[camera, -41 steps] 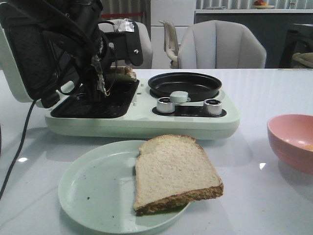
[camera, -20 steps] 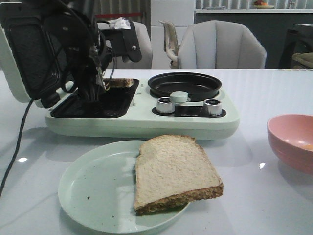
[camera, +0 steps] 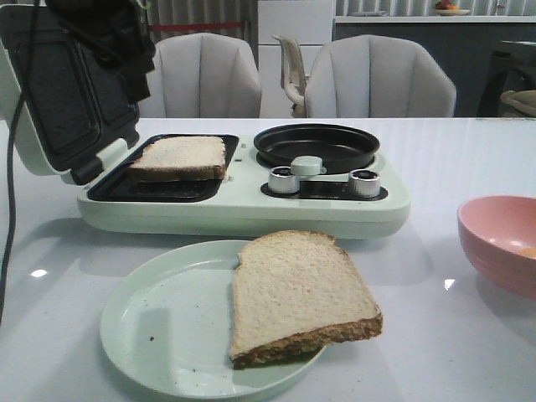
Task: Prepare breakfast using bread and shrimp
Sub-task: 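Lower the bread onto the sandwich plate and open the left gripper, then move the right gripper toward the remaining bread slice on the plate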
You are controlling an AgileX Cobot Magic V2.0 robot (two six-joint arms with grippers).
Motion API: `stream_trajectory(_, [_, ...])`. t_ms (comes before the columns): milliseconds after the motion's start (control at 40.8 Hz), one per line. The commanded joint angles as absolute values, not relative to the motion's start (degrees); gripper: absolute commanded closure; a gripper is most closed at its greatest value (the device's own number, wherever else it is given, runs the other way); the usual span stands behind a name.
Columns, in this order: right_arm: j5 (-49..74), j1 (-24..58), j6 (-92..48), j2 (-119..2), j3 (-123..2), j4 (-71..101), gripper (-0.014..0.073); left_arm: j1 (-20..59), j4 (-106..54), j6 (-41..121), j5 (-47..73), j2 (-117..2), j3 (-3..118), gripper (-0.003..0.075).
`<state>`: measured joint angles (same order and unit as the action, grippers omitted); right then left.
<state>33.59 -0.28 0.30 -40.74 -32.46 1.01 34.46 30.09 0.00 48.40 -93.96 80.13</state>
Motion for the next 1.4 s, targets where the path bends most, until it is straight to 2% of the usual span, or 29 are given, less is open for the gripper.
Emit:
stream_trajectory(0, [29.6, -0.5, 0.0, -40.9, -34.1, 0.6, 0.0024, 34.5, 23.1, 0.0, 49.2, -86.2, 81.9, 0.0191])
stream_trajectory(270, [29.6, -0.5, 0.0, -40.9, -34.1, 0.6, 0.0024, 34.5, 5.3, 3.0, 50.4, -70.9, 78.0, 0.0191])
stream_trajectory(957, [29.6, -0.5, 0.0, -40.9, -34.1, 0.8, 0.0024, 34.5, -7.8, 3.0, 42.9, -34.0, 43.7, 0.0191])
stream_trajectory(1128, [29.0, -0.5, 0.0, -40.9, -34.1, 1.6, 0.0024, 34.5, -7.8, 3.0, 42.9, -29.3, 40.5, 0.0191])
stream_trajectory(1374, [29.6, -0.5, 0.0, -40.9, -34.1, 8.6, 0.0024, 34.5, -7.8, 3.0, 41.7, -29.1, 40.4, 0.0191])
